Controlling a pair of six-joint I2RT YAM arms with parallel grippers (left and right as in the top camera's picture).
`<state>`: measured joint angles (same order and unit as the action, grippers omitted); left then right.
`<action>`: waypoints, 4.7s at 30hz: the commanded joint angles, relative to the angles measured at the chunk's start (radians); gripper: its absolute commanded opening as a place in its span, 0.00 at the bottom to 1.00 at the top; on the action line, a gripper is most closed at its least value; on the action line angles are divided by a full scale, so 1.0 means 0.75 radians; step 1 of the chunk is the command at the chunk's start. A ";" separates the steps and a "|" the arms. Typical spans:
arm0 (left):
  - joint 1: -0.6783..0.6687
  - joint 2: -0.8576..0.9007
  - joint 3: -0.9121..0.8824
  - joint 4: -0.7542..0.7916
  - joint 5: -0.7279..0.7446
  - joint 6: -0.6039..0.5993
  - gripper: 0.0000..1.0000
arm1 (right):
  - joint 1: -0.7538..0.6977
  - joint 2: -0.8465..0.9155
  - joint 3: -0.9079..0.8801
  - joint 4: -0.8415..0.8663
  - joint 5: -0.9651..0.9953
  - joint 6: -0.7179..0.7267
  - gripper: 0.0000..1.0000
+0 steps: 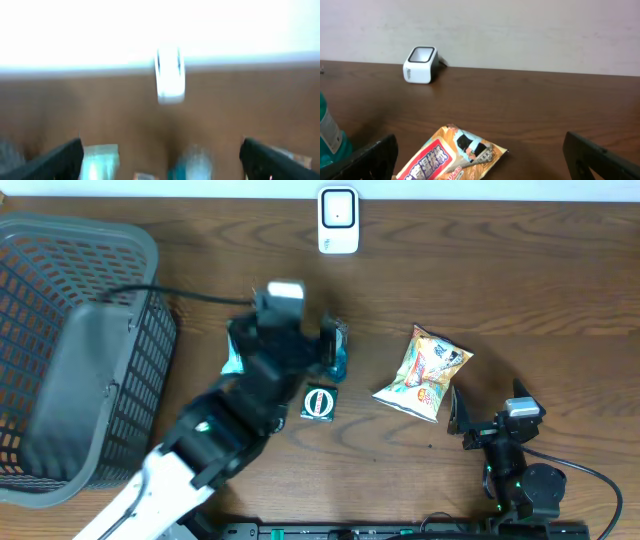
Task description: Scan the item barcode
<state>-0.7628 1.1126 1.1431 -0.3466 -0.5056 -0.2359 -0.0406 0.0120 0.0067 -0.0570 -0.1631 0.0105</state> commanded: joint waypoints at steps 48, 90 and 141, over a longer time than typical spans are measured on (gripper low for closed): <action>0.917 -0.869 0.312 -0.373 0.763 0.810 0.98 | 0.009 -0.007 -0.002 -0.005 -0.001 0.000 0.99; 0.846 -1.357 -0.019 0.036 0.529 0.895 0.98 | 0.009 -0.007 -0.002 -0.005 -0.001 0.000 0.99; 0.844 -1.479 -1.321 0.620 0.791 0.622 0.98 | 0.009 -0.007 -0.002 -0.005 -0.001 0.000 0.99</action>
<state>-0.1318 0.0120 0.1825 0.1101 0.0704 0.2573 -0.0406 0.0120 0.0067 -0.0570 -0.1631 0.0105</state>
